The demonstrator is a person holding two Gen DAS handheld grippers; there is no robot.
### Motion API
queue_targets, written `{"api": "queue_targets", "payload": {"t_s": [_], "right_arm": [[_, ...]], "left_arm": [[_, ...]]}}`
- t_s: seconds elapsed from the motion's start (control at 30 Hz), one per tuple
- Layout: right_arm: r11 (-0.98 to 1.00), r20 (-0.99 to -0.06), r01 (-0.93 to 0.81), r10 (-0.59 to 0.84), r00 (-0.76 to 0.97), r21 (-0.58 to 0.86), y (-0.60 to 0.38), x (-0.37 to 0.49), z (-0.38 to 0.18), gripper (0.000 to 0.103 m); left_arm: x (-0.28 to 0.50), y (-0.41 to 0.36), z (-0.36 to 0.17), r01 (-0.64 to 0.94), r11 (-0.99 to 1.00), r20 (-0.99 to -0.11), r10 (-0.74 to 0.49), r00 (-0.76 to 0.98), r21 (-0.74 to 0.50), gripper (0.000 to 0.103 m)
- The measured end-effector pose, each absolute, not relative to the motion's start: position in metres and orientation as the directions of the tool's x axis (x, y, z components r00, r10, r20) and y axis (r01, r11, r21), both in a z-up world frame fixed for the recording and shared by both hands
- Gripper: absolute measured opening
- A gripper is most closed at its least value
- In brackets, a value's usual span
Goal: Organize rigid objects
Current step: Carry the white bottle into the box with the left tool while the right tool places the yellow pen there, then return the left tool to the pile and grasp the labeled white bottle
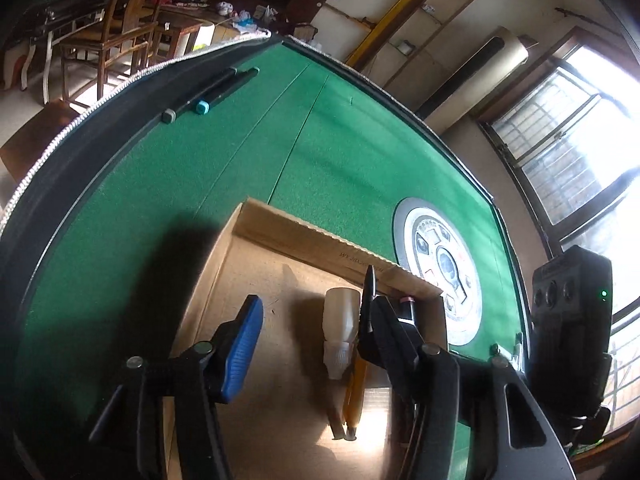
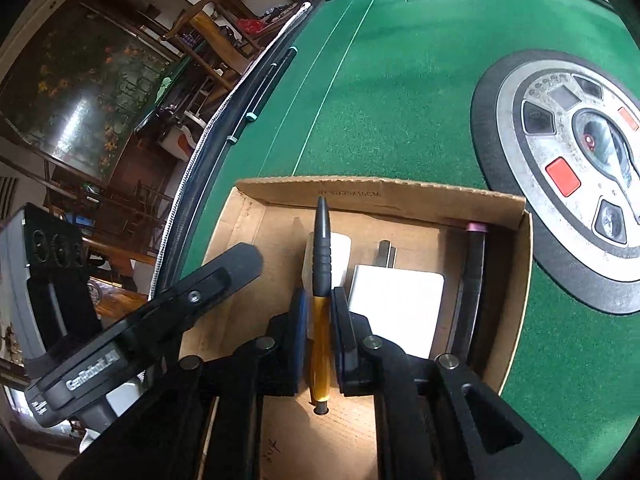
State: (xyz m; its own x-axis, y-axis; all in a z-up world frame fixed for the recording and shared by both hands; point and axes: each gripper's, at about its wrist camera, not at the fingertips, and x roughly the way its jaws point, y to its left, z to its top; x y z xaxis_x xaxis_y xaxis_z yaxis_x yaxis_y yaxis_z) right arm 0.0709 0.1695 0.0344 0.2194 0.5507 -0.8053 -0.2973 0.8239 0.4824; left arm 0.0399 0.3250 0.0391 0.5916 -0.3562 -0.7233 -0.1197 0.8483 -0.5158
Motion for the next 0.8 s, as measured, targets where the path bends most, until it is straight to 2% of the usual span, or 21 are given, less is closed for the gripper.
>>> {"api": "queue_targets", "payload": {"t_s": [0.07,0.2,0.4,0.53,0.6,0.67,0.73,0.8], "right_arm": [[0.833,-0.812,-0.313,0.533,0.238,0.455,0.171,0.072,0.036,0.021],[0.842,-0.797,-0.337,0.521,0.305,0.421,0.162,0.065,0.047,0.031],[0.854,-0.746,-0.373,0.506,0.432,0.364,0.106,0.037,0.082,0.033],[0.915,-0.688,-0.318,0.397,0.607,0.247,0.027,-0.002,0.112,0.050],[0.952,-0.639,-0.240,0.305,0.706,0.189,-0.021,-0.028,0.125,0.052],[0.978,-0.578,-0.147,0.208,0.789,0.151,-0.068,-0.057,0.134,0.064],[0.987,-0.517,-0.045,0.121,0.847,0.157,-0.113,-0.085,0.136,0.096],[0.980,-0.475,0.044,0.055,0.878,0.194,-0.154,-0.099,0.129,0.103]], "left_arm": [[0.028,0.327,0.046,-0.120,0.854,-0.715,-0.338,0.612,-0.506,0.066],[0.005,0.330,0.055,-0.135,0.863,-0.707,-0.299,0.641,-0.488,0.067],[-0.034,0.316,0.074,-0.126,0.891,-0.691,-0.242,0.681,-0.437,0.068],[-0.055,0.288,0.093,-0.055,0.894,-0.648,-0.278,0.709,-0.444,0.074],[-0.061,0.265,0.101,0.000,0.898,-0.634,-0.310,0.708,-0.439,0.077],[-0.064,0.236,0.106,0.058,0.903,-0.633,-0.344,0.693,-0.426,0.078],[-0.064,0.203,0.105,0.106,0.911,-0.649,-0.362,0.669,-0.399,0.078],[-0.064,0.168,0.098,0.144,0.917,-0.682,-0.374,0.629,-0.371,0.078]]}}
